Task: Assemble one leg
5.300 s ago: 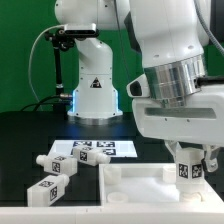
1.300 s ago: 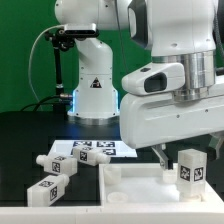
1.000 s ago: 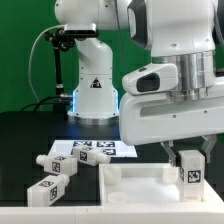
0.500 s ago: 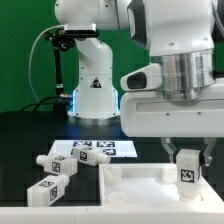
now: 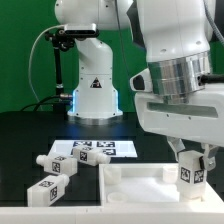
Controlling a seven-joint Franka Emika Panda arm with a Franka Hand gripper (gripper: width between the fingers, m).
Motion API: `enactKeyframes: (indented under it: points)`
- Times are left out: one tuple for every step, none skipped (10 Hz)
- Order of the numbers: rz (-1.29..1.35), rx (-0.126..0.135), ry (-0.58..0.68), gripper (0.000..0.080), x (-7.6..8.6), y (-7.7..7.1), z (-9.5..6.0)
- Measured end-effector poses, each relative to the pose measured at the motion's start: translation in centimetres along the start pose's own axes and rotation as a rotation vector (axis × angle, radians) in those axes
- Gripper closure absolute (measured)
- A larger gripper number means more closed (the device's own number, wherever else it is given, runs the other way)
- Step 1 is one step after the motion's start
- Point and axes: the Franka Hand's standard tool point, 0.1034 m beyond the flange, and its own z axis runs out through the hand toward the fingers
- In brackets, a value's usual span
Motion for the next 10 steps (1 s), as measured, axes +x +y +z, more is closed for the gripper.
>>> enactKeyframes:
  points:
    - [-0.11,-0.004,0.001,0.0312,0.02,0.08,0.03]
    - [-0.278,-0.017,0.006,0.0204,0.07,0.23,0.07]
    - [-0.482,-0.035,0.018,0.0204,0.15,0.33,0.07]
    - [-0.665,-0.069,0.019,0.0161,-0.14,0.42,0.08]
    - [-0.818,-0.099,0.012,0.0153,-0.81,0.48,0.23]
    - [-0.874,-0.097,0.008,0.0153,-0.84,0.45,0.24]
    - [-0.921,-0.098,0.007,0.015,-0.72,0.49,0.22]
    - [-1.006,-0.099,0.003,0.015,-0.7,0.5,0.22]
    - [-1.089,-0.101,0.0,0.015,-0.66,0.5,0.21]
    - [-1.251,-0.127,0.015,0.015,-0.41,0.32,0.04]
